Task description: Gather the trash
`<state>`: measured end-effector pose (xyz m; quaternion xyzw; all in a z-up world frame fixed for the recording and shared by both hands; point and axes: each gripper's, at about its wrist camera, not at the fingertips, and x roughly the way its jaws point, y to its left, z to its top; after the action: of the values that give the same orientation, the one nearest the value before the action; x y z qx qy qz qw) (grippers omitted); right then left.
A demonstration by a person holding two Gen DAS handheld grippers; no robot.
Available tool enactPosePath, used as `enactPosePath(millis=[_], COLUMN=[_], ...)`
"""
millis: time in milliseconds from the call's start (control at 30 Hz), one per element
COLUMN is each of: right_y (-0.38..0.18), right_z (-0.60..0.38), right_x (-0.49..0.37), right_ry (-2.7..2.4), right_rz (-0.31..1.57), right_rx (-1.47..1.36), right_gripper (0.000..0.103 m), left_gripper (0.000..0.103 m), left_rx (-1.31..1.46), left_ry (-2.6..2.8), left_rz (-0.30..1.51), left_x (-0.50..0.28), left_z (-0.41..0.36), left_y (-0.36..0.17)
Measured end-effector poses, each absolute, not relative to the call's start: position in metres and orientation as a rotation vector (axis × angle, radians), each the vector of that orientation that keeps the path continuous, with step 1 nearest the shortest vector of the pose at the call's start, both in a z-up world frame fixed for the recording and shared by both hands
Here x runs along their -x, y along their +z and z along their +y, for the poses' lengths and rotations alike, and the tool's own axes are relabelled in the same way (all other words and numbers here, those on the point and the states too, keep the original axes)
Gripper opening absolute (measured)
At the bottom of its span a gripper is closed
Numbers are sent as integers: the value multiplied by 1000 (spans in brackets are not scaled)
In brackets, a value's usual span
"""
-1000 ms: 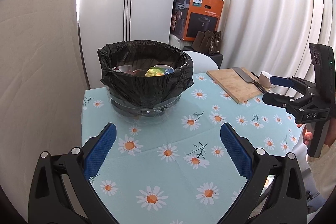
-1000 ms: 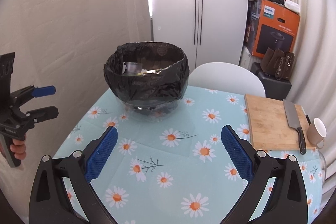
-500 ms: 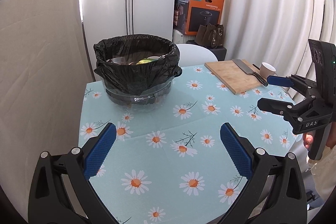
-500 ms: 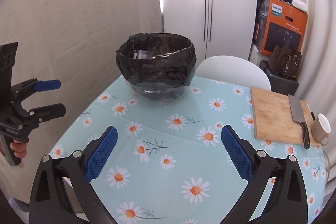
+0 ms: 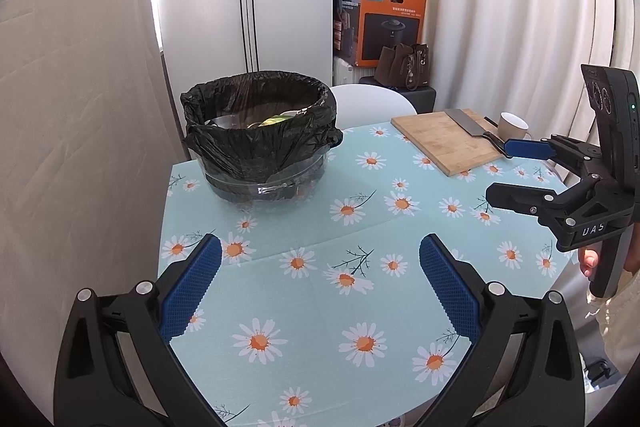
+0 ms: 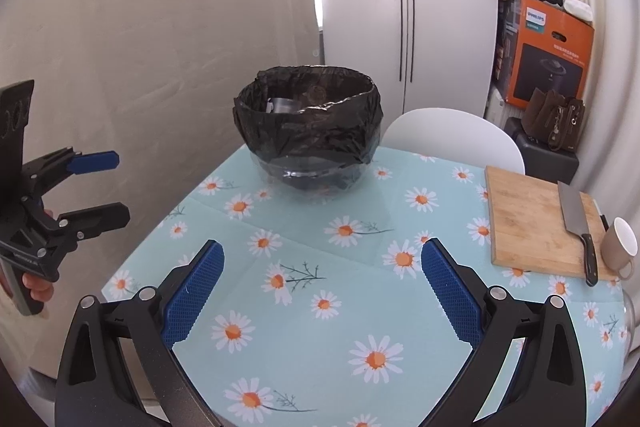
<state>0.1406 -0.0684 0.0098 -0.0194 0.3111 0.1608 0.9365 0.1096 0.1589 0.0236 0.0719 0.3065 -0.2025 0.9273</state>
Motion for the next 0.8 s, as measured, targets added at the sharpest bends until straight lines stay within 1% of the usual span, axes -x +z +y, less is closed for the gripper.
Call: enactPosePath(millis=[800], right_y=[4], right_z=[-66], right_x=[-144], right_ry=[344], right_rz=[667], right_rx=[60], right_gripper=[95], left_gripper=[97], left_rx=[-173], left_ry=[-395], left_rz=[643], left_x=[-111], left_z=[150], left_y=[17])
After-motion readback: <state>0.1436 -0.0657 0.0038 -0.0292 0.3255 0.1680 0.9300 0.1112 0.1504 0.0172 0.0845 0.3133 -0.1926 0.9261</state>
